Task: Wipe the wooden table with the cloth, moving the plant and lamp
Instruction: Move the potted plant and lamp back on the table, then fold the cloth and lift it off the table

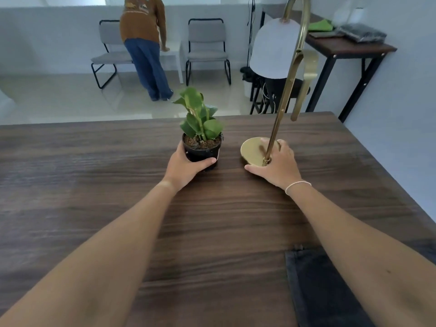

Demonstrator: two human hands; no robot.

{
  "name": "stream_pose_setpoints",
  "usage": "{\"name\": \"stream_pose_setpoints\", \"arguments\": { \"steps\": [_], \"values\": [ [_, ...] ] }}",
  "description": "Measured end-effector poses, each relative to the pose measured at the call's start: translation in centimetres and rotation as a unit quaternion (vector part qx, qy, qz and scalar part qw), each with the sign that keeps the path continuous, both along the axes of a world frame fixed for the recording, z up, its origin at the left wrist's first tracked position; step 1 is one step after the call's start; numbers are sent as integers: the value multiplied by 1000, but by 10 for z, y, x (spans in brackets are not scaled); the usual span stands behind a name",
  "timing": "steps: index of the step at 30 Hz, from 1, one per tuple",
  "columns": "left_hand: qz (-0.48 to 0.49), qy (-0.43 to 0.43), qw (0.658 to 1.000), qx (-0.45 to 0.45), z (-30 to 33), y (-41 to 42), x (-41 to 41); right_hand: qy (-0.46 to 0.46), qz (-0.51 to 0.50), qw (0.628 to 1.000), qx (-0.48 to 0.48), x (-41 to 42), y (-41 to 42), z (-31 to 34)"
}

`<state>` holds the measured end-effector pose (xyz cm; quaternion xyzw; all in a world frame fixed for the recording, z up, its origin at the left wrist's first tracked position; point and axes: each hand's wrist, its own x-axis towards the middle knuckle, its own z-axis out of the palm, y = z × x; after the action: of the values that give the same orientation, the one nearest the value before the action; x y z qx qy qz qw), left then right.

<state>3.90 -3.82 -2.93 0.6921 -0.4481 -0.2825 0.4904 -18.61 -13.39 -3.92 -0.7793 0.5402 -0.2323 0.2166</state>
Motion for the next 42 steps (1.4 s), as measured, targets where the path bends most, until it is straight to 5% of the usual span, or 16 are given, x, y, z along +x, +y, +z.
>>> {"name": "stream_pose_setpoints", "arguments": {
  "steps": [16,25,34,42],
  "values": [
    [18,-46,998,35,12,45,-9,10,3,999,39,-40,34,11],
    [82,-76,993,33,33,113,-88,1,60,998,30,-117,84,26],
    [-16,-177,981,78,9,159,-231,14,38,998,44,-271,138,13],
    [-54,-280,956,62,16,188,-258,6,31,999,-2,-345,178,14]
  ]
}}
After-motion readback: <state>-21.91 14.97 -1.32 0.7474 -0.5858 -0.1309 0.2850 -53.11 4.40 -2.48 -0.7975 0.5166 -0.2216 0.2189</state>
